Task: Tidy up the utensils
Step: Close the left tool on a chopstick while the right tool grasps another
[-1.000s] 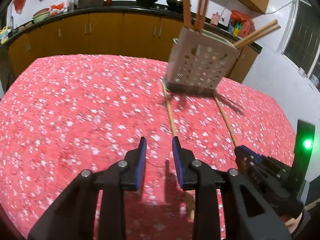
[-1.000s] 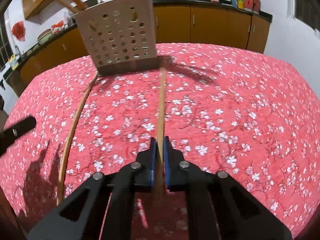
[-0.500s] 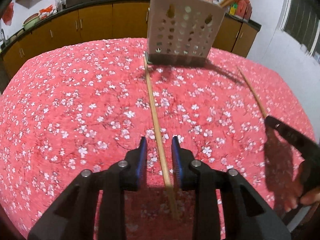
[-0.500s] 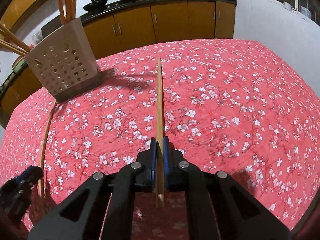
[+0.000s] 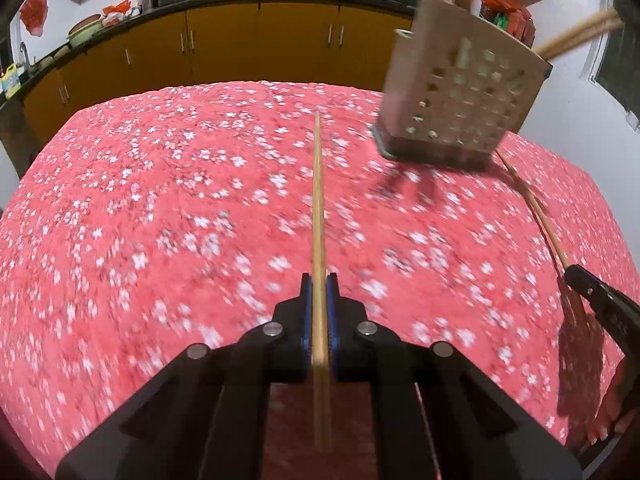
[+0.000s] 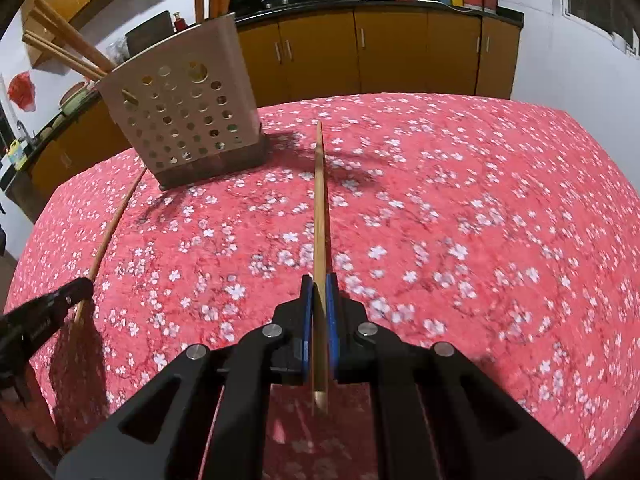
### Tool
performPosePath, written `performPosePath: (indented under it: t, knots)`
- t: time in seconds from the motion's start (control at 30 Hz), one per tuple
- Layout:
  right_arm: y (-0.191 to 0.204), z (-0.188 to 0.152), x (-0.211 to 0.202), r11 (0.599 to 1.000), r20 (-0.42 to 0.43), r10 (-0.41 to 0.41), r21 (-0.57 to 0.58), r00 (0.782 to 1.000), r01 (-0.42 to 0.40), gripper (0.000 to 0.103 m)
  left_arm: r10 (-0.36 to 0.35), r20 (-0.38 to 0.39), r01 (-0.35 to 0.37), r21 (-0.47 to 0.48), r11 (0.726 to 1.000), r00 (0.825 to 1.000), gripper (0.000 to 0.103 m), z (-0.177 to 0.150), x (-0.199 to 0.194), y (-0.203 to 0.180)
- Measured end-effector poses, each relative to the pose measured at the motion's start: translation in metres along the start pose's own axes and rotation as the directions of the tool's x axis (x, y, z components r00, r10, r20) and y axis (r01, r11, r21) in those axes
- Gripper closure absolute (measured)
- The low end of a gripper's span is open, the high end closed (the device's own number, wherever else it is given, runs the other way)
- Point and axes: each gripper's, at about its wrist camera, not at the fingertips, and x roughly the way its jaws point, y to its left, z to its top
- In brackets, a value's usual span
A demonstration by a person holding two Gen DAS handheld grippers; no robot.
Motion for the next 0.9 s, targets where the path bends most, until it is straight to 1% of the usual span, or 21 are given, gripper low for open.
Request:
performPosePath:
  t: [0.07, 0.2, 0.33, 0.43, 0.53, 0.9]
  knots:
    - [0.003, 0.002, 0.005, 1.0, 0.006, -0.001, -0.012, 1.0, 0.001, 0.095, -0.016, 0.003, 0.016, -0.002, 1.0, 1.0, 0.095, 0.003, 0.002, 0.006]
    - [0.004, 0.003, 0.012, 1.0, -0.004, -0.004, -0.026, 1.0, 0.004, 0.095, -0.019, 0.014, 0.019, 0.005, 1.0, 1.0, 0.092, 0.002, 0.0, 0.01]
    - [0.003, -0.001, 0.013, 1.0, -0.01, -0.005, -0.029, 1.0, 0.005, 0.095, -0.005, 0.034, 0.004, 0.03, 1.0, 0.999, 0.09, -0.003, 0.0, 0.004]
    - [0.004, -0.002, 0.013, 0.999, 0.001, -0.01, -0.047, 1.0, 0.01, 0.095, 0.009, 0.048, -0.011, 0.044, 0.999, 0.999, 0.089, -0.008, -0.001, -0.001]
    - [0.007, -0.004, 0.013, 0.997, 0.009, -0.026, -0.069, 1.0, 0.026, 0.095, 0.003, 0.049, -0.005, 0.033, 0.999, 0.999, 0.089, -0.009, -0.002, 0.0]
    - [0.007, -0.004, 0.015, 0.997, 0.008, -0.025, -0.071, 1.0, 0.026, 0.094, -0.006, 0.045, 0.005, 0.018, 1.0, 0.999, 0.089, -0.009, -0.004, 0.004]
